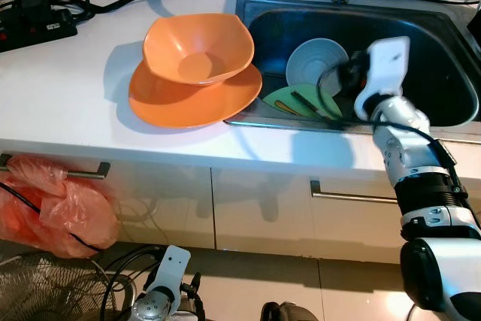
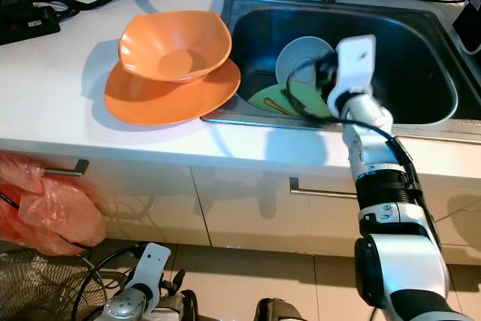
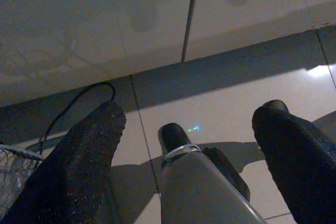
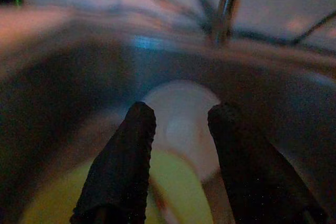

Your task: Kitchen organization

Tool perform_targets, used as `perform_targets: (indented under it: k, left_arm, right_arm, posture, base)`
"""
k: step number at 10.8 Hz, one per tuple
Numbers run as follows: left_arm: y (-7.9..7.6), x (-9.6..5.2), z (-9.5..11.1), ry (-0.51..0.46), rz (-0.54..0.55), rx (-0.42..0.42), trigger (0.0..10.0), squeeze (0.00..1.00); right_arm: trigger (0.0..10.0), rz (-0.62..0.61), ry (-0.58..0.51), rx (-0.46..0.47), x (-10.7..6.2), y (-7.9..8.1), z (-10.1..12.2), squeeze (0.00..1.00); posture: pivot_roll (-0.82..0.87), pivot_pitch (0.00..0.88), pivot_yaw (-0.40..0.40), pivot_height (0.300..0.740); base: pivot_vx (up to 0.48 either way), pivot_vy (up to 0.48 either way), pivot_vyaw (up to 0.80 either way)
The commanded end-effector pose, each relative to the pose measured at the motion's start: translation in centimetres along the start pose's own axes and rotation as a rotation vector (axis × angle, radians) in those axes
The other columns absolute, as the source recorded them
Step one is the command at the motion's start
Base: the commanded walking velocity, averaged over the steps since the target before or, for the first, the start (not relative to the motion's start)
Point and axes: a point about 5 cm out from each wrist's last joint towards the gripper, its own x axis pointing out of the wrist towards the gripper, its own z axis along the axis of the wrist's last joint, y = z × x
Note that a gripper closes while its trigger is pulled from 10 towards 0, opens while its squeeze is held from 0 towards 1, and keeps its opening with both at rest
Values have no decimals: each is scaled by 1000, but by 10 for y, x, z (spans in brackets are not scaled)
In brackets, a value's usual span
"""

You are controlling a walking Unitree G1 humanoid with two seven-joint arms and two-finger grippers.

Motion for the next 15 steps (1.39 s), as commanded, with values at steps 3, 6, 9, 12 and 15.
perform_targets:
  k: [3,6,9,12,15]
  left_arm:
    - [-3,-2,-7,30,-15,-3,10000,0]
    - [-2,-2,-8,31,-11,-4,10000,0]
    - [-2,-3,-9,28,-7,-5,10000,0]
    - [-1,-3,-9,27,-4,-6,10000,0]
    - [0,-3,-9,24,2,3,10000,0]
  right_arm:
    - [10000,-57,-330,146,-16,-3,32,0]
    - [10000,-142,-398,176,-39,-12,12,0]
    - [10000,-174,-402,185,-61,-17,-6,0]
    - [10000,-179,-379,194,-71,-14,-18,0]
    - [10000,-145,-281,268,-74,15,-47,0]
  posture:
    - [86,166,-40,740]
    - [86,170,-40,740]
    - [78,176,-36,740]
    - [83,177,-38,740]
    - [88,171,-37,740]
  base:
    - [0,0,0]
    - [0,0,0]
    - [0,0,0]
    - [0,0,0]
    - [0,0,0]
